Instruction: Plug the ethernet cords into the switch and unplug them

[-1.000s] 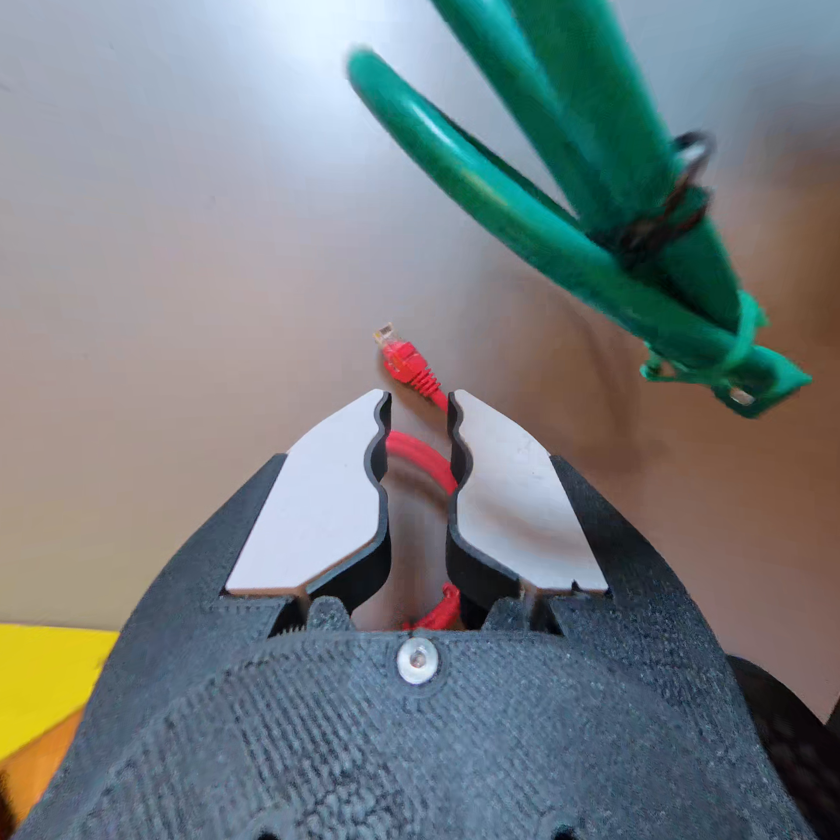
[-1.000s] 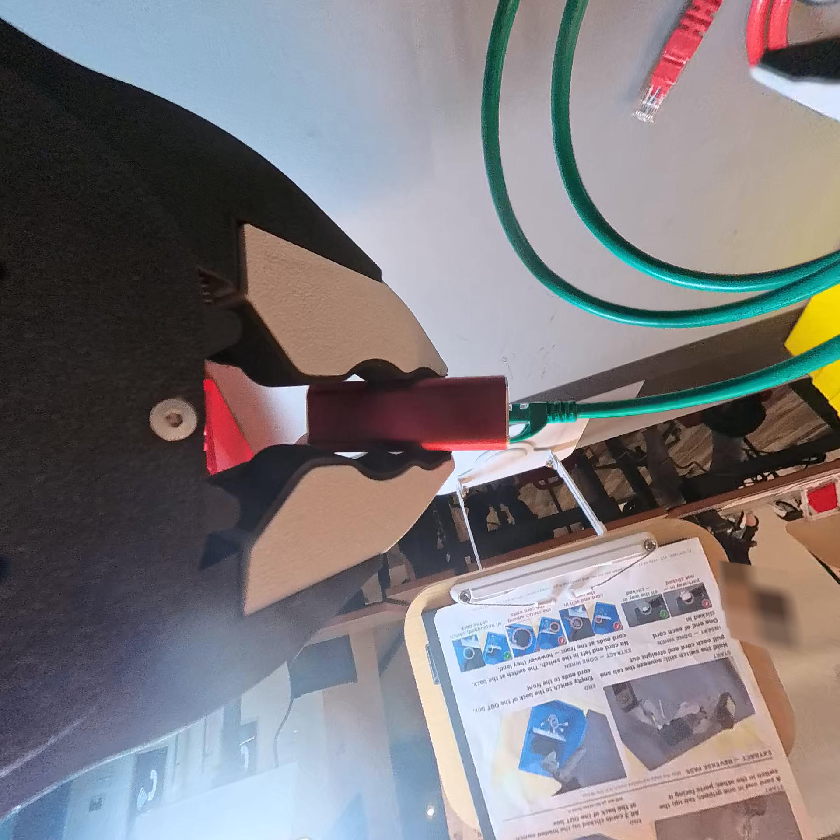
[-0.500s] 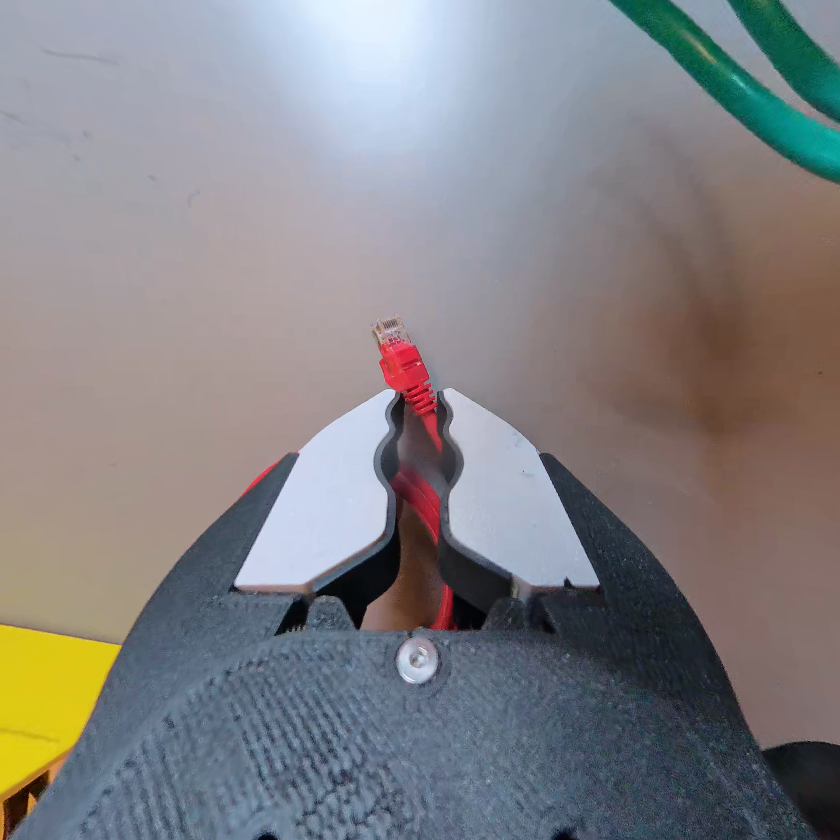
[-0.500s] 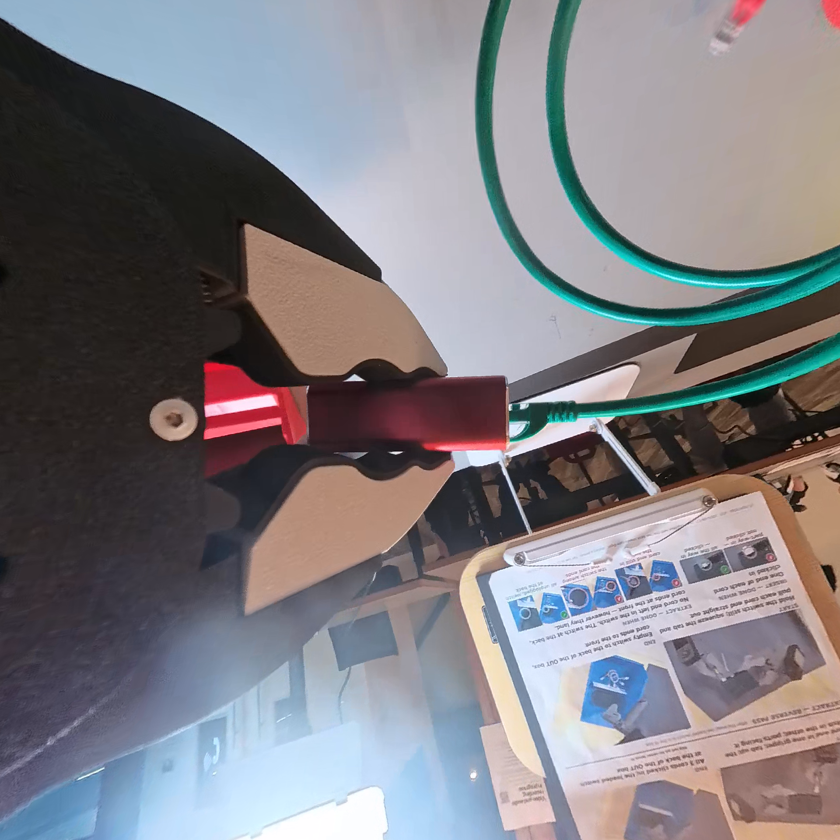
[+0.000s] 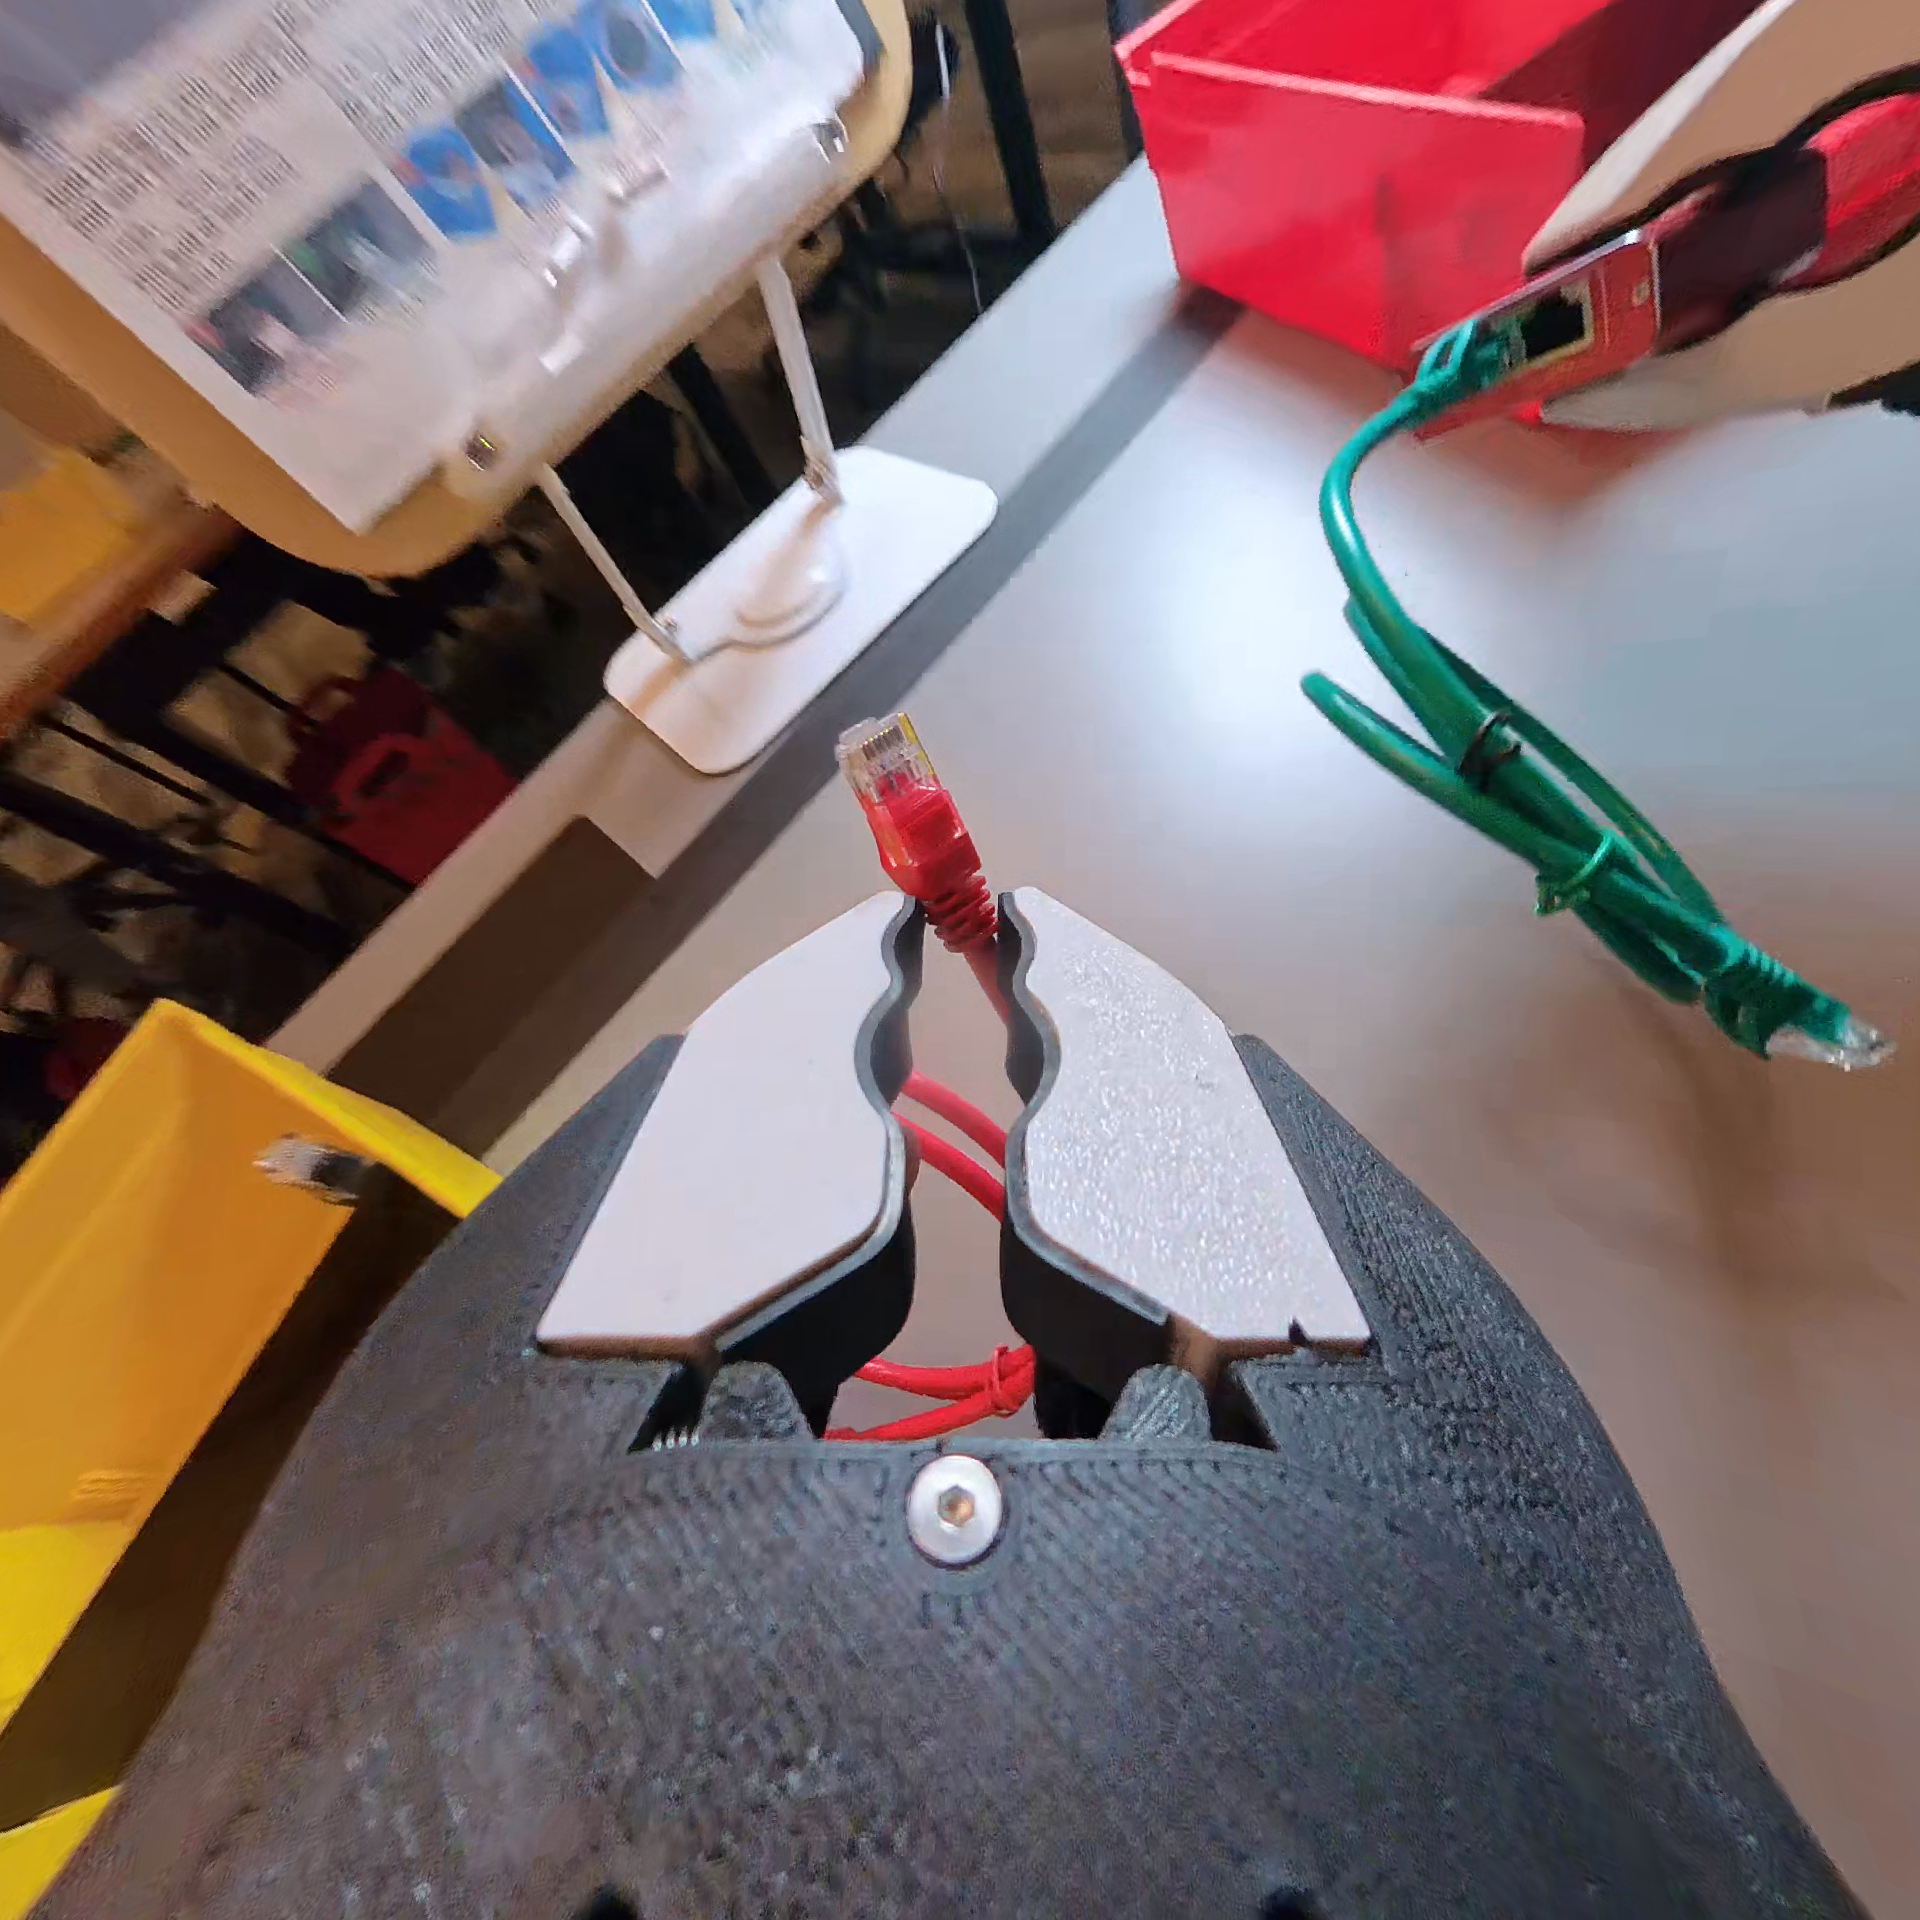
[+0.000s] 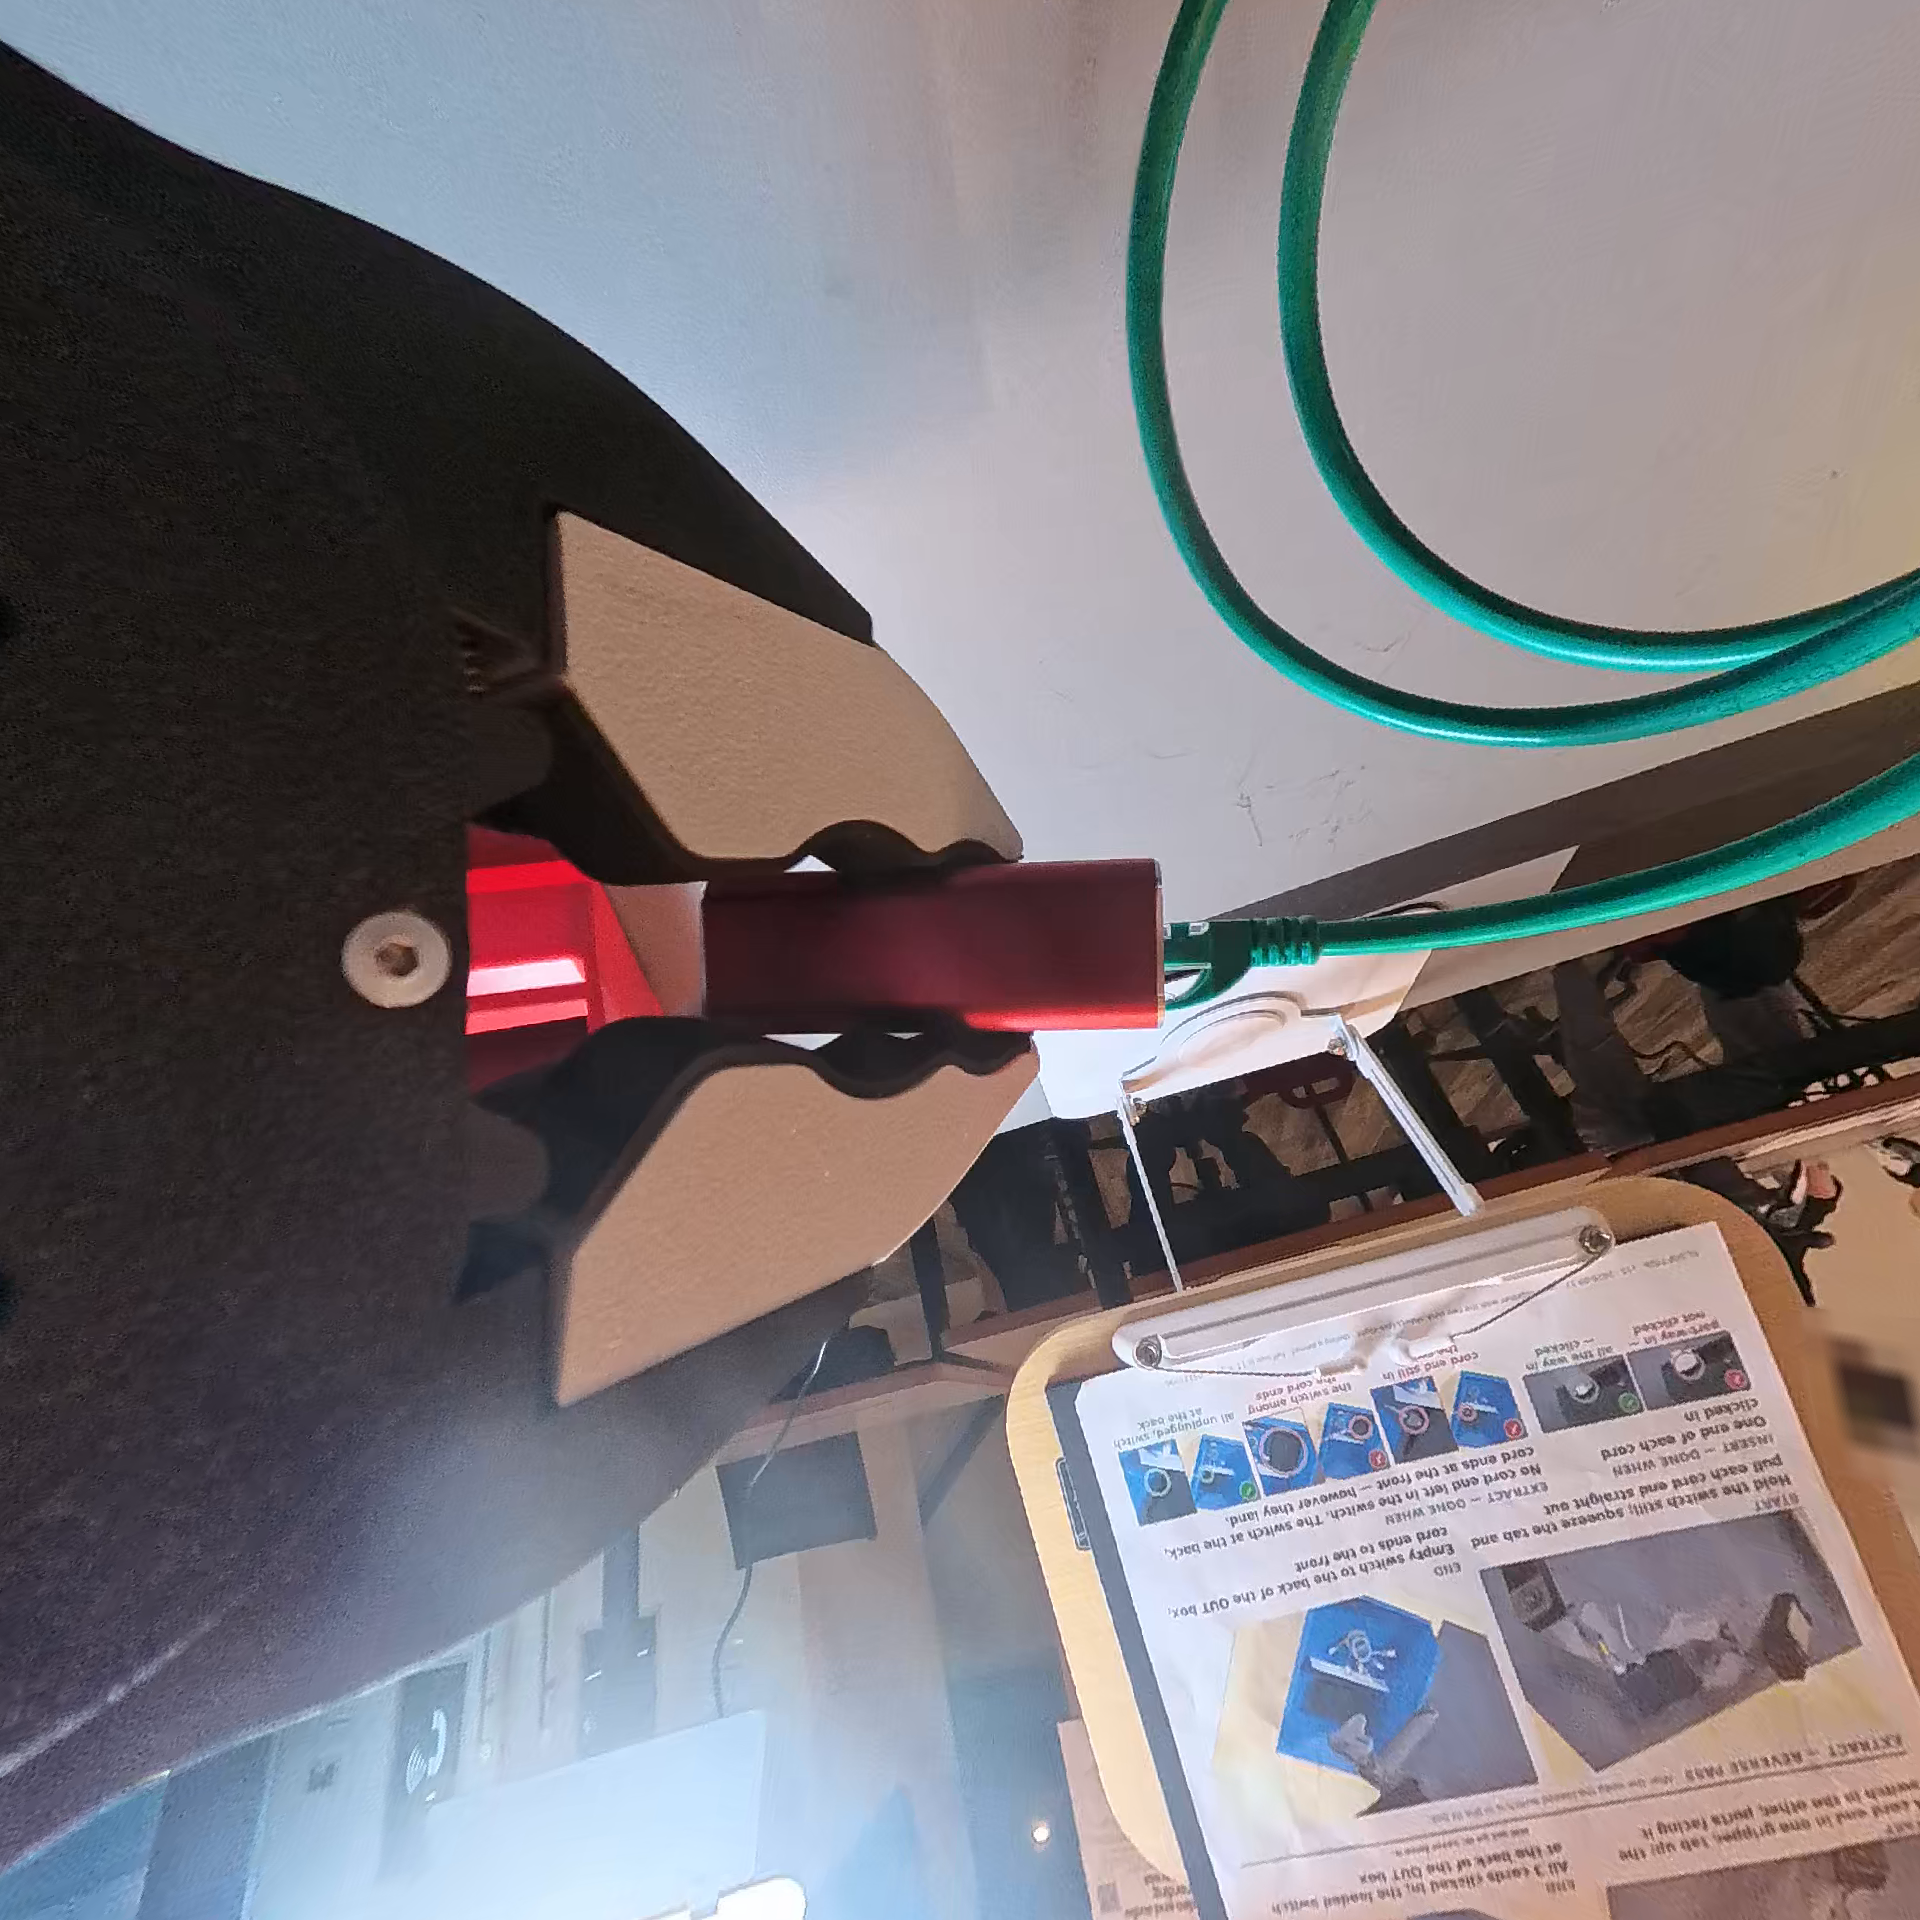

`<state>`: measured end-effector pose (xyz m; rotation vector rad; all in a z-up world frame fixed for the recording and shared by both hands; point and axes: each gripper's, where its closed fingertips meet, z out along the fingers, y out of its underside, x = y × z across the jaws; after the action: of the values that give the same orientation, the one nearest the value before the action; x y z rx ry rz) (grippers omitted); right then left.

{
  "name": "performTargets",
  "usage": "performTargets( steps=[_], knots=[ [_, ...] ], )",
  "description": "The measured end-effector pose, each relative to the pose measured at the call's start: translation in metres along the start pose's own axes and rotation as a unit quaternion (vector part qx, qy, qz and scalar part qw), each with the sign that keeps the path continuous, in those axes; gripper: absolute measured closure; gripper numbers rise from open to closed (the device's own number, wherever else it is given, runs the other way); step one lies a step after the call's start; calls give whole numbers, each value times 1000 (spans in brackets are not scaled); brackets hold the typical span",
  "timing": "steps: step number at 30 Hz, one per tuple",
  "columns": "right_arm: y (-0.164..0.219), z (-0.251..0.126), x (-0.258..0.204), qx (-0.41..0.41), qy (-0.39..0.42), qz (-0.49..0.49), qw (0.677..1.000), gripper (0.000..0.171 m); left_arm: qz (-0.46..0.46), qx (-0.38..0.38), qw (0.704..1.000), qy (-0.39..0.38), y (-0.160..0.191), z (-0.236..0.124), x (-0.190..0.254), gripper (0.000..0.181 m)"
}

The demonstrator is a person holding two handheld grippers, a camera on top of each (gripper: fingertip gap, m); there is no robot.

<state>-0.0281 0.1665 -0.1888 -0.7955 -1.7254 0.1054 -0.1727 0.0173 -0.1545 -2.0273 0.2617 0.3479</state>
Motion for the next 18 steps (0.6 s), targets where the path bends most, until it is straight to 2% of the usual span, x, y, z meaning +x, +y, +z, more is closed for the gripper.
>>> performTargets(
  steps=[1,5,9,13,16,18],
  knots=[
    [1,0,0,-1,0,-1,1000,144,6,11,1000,-18,-5,-2,-2,167],
    [5,-1,2,-4,4,2,1000,144,57,63,992,-97,-18,-7,-3,167],
    [7,-3,6,-4,9,8,1000,144,23,111,984,-138,-10,-7,4,167],
    [9,-4,8,-4,11,9,1000,144,18,83,990,-114,18,-3,35,166],
    [11,-4,9,-5,12,12,1000,144,47,69,993,-87,30,-12,64,166],
    [12,-2,8,-8,9,13,1000,144,82,24,995,-47,44,-17,87,160]
  ],
)
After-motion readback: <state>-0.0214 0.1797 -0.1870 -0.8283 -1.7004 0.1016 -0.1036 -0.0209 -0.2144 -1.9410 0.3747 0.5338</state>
